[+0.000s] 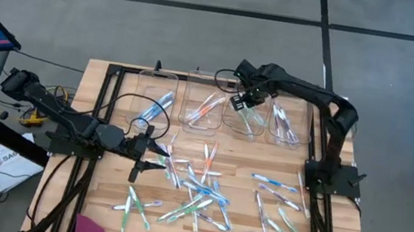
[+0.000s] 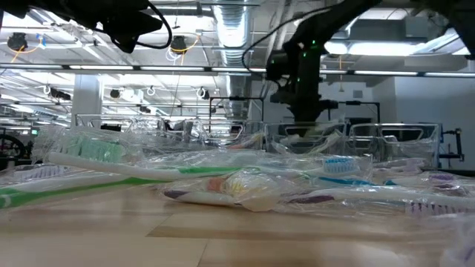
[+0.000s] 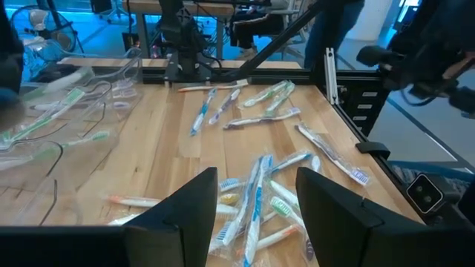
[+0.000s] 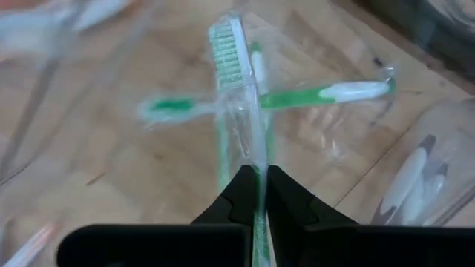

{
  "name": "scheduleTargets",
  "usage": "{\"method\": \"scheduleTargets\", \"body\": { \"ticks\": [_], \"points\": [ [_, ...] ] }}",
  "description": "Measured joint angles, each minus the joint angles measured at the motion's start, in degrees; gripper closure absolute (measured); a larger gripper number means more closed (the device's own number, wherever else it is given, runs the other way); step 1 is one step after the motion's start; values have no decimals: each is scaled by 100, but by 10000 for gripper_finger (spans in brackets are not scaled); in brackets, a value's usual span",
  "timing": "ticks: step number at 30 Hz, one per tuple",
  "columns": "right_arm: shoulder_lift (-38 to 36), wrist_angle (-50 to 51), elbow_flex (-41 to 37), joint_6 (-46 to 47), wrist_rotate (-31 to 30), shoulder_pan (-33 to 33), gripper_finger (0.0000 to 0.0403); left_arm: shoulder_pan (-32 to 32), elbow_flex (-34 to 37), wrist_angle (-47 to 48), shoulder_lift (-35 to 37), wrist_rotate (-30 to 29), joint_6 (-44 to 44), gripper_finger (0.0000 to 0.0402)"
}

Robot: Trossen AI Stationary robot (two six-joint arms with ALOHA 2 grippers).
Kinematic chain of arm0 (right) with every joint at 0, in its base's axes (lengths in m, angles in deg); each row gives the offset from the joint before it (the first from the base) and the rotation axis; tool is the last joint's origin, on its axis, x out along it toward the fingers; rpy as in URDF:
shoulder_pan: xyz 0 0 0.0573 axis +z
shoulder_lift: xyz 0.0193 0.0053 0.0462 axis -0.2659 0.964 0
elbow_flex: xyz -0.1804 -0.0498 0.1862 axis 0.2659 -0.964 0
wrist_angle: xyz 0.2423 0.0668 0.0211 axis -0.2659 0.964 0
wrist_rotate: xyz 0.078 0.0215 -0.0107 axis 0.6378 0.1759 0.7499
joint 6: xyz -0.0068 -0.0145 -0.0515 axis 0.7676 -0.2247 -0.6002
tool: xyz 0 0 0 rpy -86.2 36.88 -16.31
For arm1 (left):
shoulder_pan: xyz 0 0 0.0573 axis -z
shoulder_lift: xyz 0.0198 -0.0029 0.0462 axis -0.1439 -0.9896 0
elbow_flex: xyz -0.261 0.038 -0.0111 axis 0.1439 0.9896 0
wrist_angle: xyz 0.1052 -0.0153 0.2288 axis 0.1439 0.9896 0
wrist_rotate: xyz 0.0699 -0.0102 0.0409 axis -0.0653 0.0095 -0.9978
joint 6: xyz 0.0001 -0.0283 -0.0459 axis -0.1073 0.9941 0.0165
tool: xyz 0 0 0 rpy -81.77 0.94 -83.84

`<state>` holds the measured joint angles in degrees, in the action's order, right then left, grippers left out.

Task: Pick & Place Toothbrushes
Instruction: Put the green toothbrush into the middle right transparent bin, then put the orange toothbrush into the middle left transparent bin

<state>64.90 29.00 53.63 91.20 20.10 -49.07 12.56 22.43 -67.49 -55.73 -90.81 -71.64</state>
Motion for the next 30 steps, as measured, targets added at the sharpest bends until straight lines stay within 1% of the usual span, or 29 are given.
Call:
{"method": "scheduleTargets", "body": {
  "ticks": [2,7,13,18,23,27,30],
  "points": [
    [119,-53,0,-55,-24,-49,375,-1,0,-2,0,-1,0,224],
    [319,-30,-4,-280,28,35,321,0,0,0,0,-1,0,224],
    [225,-50,-6,-330,28,88,277,-1,0,-2,0,-3,0,224],
    [-67,-47,22,-297,28,94,258,-1,0,-2,0,-9,0,224],
    [-426,-27,22,-286,24,79,249,1,1,-2,0,-23,-2,224],
    [-841,-10,22,-286,26,136,246,0,1,5,0,-21,-2,224],
    [-1245,127,22,-360,23,315,247,1,2,20,0,-21,-2,224]
  ]
}}
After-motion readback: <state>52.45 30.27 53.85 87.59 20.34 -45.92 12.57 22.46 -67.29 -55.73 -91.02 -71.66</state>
